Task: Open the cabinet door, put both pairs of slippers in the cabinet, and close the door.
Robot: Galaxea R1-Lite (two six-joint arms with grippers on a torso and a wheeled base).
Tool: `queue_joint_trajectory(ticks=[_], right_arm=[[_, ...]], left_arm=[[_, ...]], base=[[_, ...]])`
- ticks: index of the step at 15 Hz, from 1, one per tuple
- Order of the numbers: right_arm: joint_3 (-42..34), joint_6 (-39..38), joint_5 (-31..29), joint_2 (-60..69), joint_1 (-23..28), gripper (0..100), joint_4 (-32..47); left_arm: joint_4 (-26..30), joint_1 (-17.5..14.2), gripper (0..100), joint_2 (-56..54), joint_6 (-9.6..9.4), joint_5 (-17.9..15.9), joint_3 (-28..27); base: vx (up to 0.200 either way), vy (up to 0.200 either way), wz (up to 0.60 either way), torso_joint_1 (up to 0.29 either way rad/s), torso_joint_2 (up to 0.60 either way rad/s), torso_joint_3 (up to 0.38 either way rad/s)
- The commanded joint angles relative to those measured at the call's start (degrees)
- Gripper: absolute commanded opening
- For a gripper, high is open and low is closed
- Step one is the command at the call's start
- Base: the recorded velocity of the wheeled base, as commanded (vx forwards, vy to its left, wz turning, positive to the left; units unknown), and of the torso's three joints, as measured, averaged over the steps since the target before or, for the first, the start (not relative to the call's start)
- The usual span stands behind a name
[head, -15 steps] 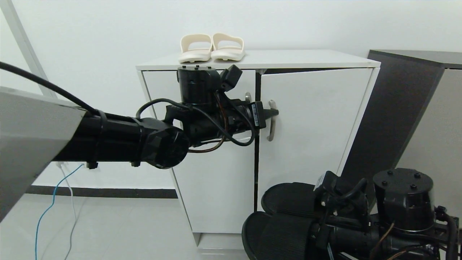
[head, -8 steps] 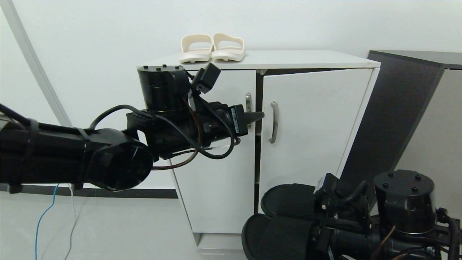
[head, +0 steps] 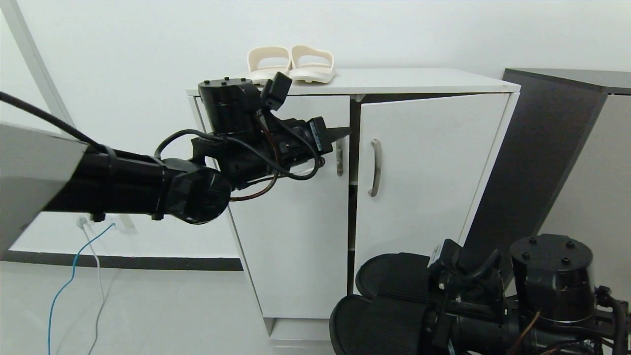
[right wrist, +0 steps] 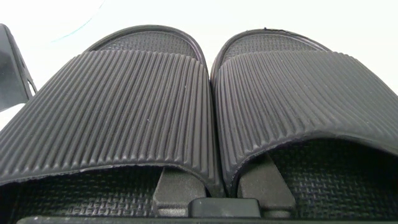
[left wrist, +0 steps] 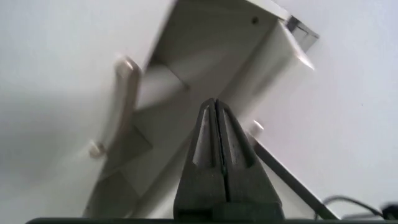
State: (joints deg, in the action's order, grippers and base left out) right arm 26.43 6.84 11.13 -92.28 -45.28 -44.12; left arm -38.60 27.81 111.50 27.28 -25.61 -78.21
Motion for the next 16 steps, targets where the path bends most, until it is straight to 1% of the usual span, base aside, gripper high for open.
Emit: queue_joint_trajectory(ticks=[1,4,5,7,8,11,13,15,16], right_arm=[[-0.33,0.02,0.03,0.17,-0.69,0,-0.09],[-0.59,0.02,-0.06,0.26,-1.13,0,0.00],[-0.59,-0.07,-0.06,0.17,-1.13,0,0.00],[-0.59,-0.07,-0.06,0.17,-1.22,0,0.00],[-0.59,0.02,-0.06,0.09,-1.22,0,0.00],[-0.68,0.02,-0.06,0.09,-1.31,0,-0.09],[-0.68,0.02,-0.06,0.17,-1.39,0,-0.09],[-0.68,0.02,-0.23,0.17,-1.31,0,-0.09],[-0.59,-0.07,-0.32,0.17,-1.31,0,-0.09]], left_arm=[[0.45,0.14,0,6.19,0.05,0.30,-5.28],[1.59,0.85,0,6.72,0.05,0.56,-6.16],[1.33,1.37,0,6.45,-0.04,1.27,-5.81],[0.10,3.39,0,5.22,-0.12,4.61,-3.52],[-1.22,4.62,0,3.99,-0.30,5.66,-0.89],[-4.30,6.82,0,-0.31,-0.30,5.66,5.62],[-6.23,7.35,0,-1.02,-0.30,5.40,7.02],[-6.58,7.35,0,-0.93,-0.30,5.40,7.46],[-6.67,7.35,0,-1.02,-0.30,5.40,7.99]], base=[[0.000,0.000,0.00,0.000,0.00,0.000],[0.000,0.000,0.00,0.000,0.00,0.000],[-0.200,0.000,0.00,0.002,0.00,0.002],[-0.200,0.000,0.00,0.002,0.00,0.000],[-0.200,0.000,0.00,0.002,0.00,-0.002],[-0.200,0.000,0.00,0.001,0.00,0.002],[-0.200,0.000,0.00,-0.005,0.00,0.007],[-0.200,0.000,0.00,-0.002,0.00,0.002],[0.000,0.000,0.00,0.000,0.00,0.000]])
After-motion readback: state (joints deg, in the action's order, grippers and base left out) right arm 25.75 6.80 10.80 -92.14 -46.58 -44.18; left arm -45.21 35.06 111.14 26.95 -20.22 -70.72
